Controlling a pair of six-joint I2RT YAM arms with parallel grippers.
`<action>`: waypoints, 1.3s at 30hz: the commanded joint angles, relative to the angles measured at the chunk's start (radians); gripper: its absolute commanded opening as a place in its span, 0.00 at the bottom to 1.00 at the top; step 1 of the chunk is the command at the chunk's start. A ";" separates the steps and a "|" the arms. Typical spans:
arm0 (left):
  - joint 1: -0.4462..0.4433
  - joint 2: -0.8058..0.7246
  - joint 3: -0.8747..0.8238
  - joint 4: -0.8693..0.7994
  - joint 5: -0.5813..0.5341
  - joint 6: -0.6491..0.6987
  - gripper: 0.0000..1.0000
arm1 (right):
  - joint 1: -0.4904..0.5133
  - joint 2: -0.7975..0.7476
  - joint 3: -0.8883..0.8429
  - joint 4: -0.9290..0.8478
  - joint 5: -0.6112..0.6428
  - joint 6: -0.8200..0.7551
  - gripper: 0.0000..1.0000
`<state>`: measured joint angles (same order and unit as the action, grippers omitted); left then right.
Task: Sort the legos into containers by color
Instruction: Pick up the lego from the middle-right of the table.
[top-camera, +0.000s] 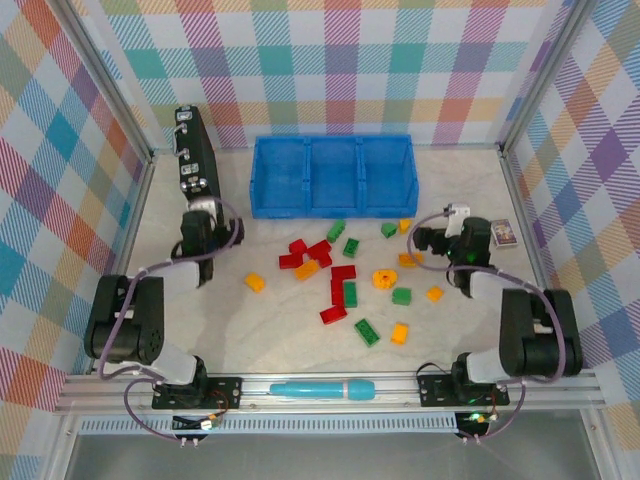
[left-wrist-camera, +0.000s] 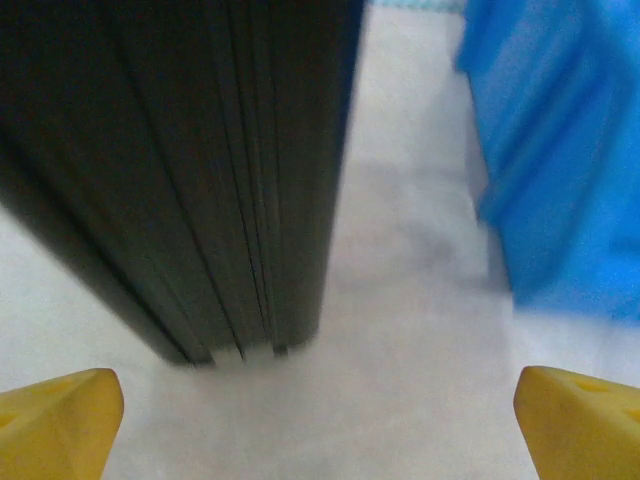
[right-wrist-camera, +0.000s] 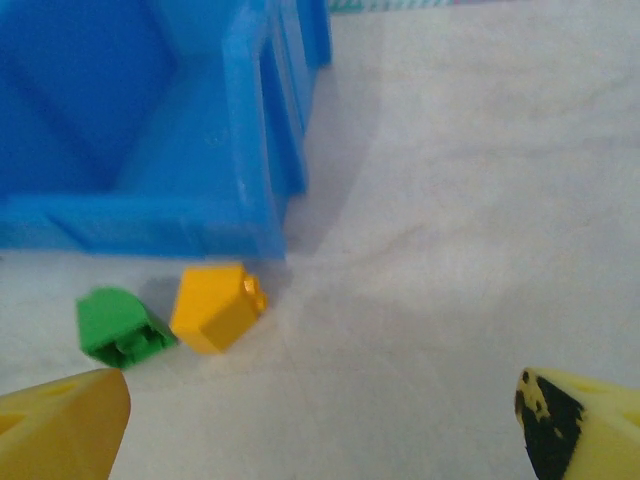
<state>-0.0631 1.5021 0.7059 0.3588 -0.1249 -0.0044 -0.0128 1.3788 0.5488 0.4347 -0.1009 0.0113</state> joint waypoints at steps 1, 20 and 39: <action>-0.021 -0.065 0.236 -0.405 -0.083 -0.055 1.00 | 0.001 -0.083 0.165 -0.351 -0.086 0.028 0.99; -0.131 -0.224 0.680 -0.962 0.119 0.039 1.00 | 0.001 0.181 0.378 -0.663 -0.159 0.427 0.89; -0.146 -0.403 0.762 -1.153 0.172 0.102 1.00 | 0.114 0.516 0.681 -0.734 -0.044 0.405 0.82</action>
<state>-0.2008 1.1091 1.4410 -0.7437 0.0437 0.0731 0.0734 1.8523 1.1755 -0.2352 -0.1978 0.4332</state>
